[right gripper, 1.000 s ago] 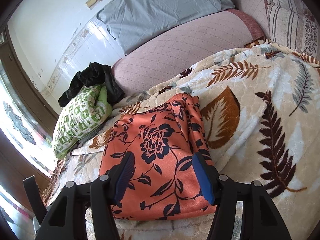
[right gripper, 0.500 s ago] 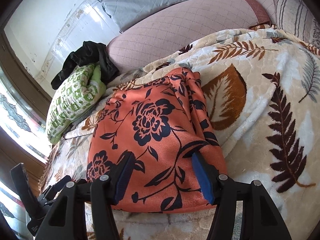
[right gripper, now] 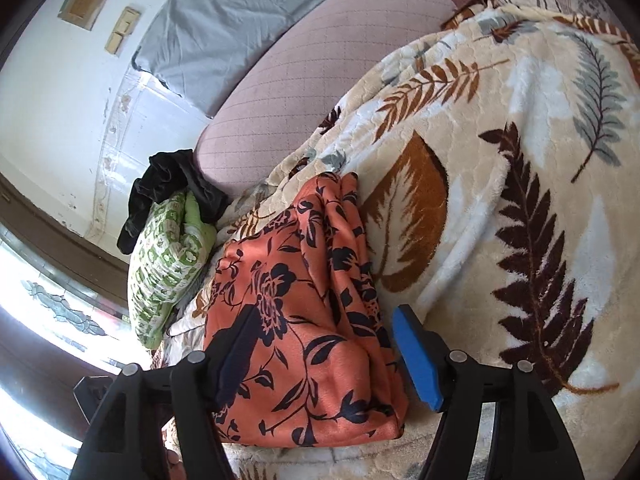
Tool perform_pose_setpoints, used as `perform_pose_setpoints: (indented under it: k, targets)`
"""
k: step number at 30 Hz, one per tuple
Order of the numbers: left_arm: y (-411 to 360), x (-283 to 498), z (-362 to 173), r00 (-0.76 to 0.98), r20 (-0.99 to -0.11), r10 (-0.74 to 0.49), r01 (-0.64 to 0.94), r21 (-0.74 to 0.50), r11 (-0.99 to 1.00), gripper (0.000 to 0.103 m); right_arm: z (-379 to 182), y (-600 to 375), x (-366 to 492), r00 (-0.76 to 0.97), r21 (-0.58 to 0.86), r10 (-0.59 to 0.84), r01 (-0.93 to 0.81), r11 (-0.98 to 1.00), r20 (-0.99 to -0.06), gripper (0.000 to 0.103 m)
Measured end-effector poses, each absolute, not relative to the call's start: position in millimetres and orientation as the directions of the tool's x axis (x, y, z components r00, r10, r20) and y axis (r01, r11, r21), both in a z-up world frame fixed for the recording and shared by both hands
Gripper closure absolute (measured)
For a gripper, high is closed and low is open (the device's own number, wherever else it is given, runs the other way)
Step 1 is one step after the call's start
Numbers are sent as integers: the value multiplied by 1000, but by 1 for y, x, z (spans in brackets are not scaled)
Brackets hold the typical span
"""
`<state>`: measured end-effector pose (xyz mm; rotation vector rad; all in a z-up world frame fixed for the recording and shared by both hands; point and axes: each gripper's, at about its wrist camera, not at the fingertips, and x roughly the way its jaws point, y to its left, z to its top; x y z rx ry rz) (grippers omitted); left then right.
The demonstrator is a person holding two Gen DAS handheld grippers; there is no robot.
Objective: Fold small clothes
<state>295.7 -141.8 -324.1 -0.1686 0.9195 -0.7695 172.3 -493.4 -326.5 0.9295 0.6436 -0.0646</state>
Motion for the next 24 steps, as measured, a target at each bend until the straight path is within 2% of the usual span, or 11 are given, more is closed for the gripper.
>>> perform_pose_setpoints:
  k: [5, 11, 16, 19, 22, 24]
  targets:
    - [-146, 309, -346, 252, -645, -721, 475, -567, 673, 9, -346, -508, 178, 801, 775, 269, 337, 535, -535, 29]
    - [-156, 318, -365, 159, -634, -757, 425, -648, 632, 9, -367, -503, 193, 769, 805, 357, 326, 495, -530, 28]
    - [-162, 319, -367, 150, -610, -778, 412, -677, 610, 9, -376, -492, 200, 764, 811, 380, 306, 499, -522, 22]
    - [-168, 315, -366, 135, -598, -790, 426, -685, 591, 9, -376, -481, 205, 762, 833, 426, 262, 487, -489, 21]
    - [-179, 310, -366, 110, -571, -813, 438, -707, 556, 10, -374, -469, 208, 770, 805, 386, 266, 530, -508, 21]
    - [-185, 306, -363, 139, -590, -795, 469, -669, 578, 13, -372, -462, 209, 768, 783, 365, 271, 560, -527, 23]
